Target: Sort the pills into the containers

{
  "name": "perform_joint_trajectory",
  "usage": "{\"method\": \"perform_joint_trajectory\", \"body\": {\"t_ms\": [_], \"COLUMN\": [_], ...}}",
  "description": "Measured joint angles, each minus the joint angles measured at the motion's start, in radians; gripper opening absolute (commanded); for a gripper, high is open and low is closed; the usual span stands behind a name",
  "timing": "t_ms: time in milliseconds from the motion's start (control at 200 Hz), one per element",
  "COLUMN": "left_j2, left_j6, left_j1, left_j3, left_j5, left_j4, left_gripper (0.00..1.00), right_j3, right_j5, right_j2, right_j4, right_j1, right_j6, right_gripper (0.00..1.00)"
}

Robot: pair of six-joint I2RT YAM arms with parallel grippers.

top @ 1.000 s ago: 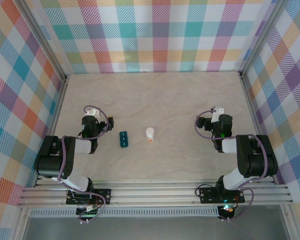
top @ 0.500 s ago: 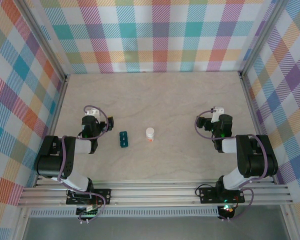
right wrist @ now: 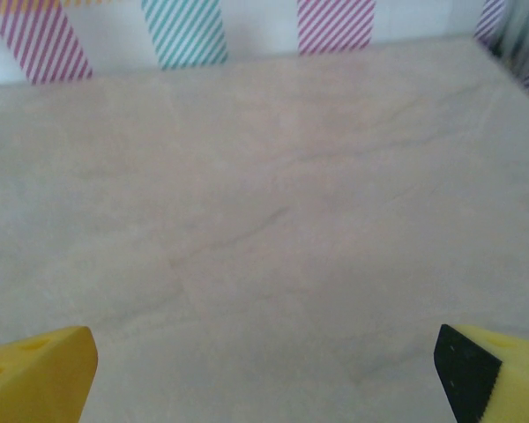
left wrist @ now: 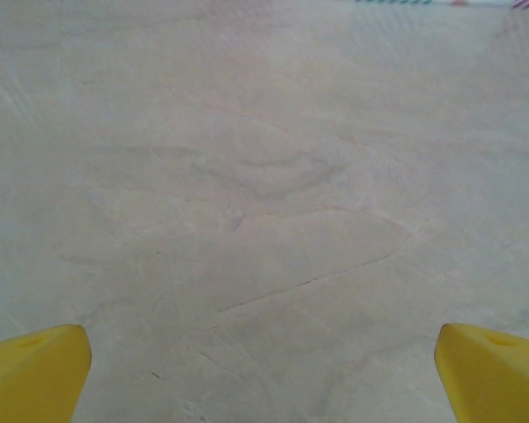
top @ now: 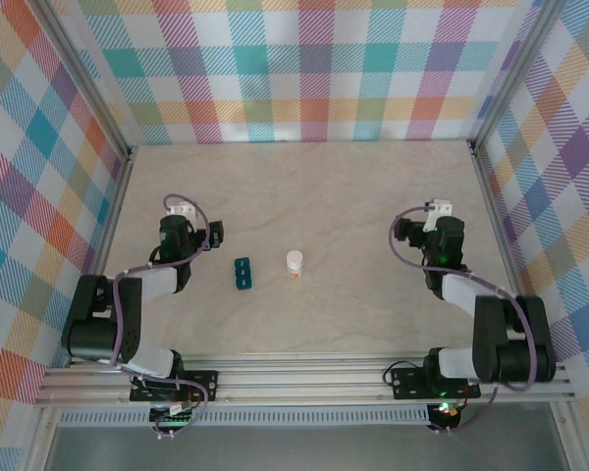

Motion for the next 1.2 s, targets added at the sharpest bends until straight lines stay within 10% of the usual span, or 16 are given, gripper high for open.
{"method": "perform_joint_trajectory", "body": {"t_ms": [735,1200], "left_j2": [-0.432,-0.349], "left_j6": [-0.34,-0.564], "left_j1": [-0.106,-0.114], "left_j3": [0.304,0.285], "left_j5": [-0.089,-0.043], "left_j4": [-0.634,-0.863], "left_gripper": [1.0,1.0], "right_j3": [0.315,0.317], "right_j5": [-0.251,-0.153], "right_j2": [-0.264,-0.285], "right_j4": [-0.747,-0.877], "right_j1": [0.03,0.69], "right_j6": [0.435,0.547], "right_gripper": [0.99,0.96]}}
